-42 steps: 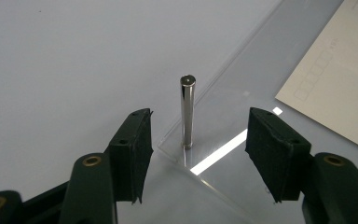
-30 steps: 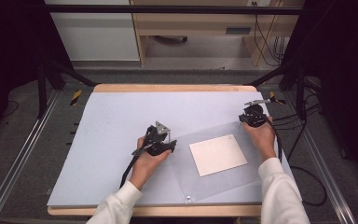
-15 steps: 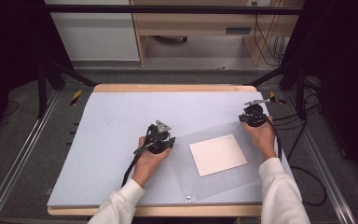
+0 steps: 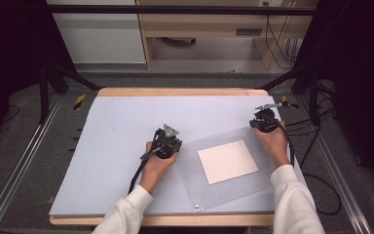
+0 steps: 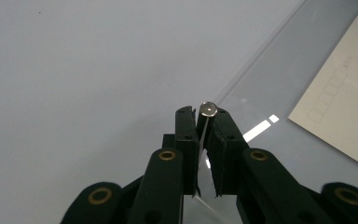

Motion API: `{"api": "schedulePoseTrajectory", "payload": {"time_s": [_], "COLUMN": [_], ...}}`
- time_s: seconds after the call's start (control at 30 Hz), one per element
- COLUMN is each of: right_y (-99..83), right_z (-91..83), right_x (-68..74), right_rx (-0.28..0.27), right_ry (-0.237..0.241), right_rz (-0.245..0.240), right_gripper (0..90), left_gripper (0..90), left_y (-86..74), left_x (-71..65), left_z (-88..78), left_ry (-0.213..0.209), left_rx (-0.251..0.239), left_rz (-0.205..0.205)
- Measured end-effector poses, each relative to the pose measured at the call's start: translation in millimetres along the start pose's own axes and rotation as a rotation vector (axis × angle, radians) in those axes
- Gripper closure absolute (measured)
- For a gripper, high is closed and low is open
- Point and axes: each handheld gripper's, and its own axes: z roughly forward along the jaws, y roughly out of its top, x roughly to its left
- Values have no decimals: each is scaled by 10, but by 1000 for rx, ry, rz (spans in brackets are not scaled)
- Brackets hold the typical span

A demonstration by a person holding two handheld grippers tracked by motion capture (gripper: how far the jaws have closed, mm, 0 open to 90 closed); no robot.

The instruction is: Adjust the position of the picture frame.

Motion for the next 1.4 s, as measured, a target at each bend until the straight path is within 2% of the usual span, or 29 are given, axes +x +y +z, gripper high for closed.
{"api": "schedulePoseTrajectory", "payload": {"time_s": [0.2,1.07,1.27,1.4], "right_y": [2,-2,-4,-13], "right_z": [-1,-3,-3,8], "right_x": [-1,-15,-29,-36], "right_rx": [2,0,0,7], "right_ry": [1,11,7,8], "right_rz": [-2,-7,-12,-7], "right_gripper": [854,852,824,805], "left_gripper": [819,826,827,836], "left_y": [6,-9,-22,-26], "left_x": [-2,7,7,1], "left_z": [19,36,49,51], "left_ry": [-3,0,-1,5], "left_rx": [-1,-3,3,6], "left_rz": [-11,-6,-9,4]}}
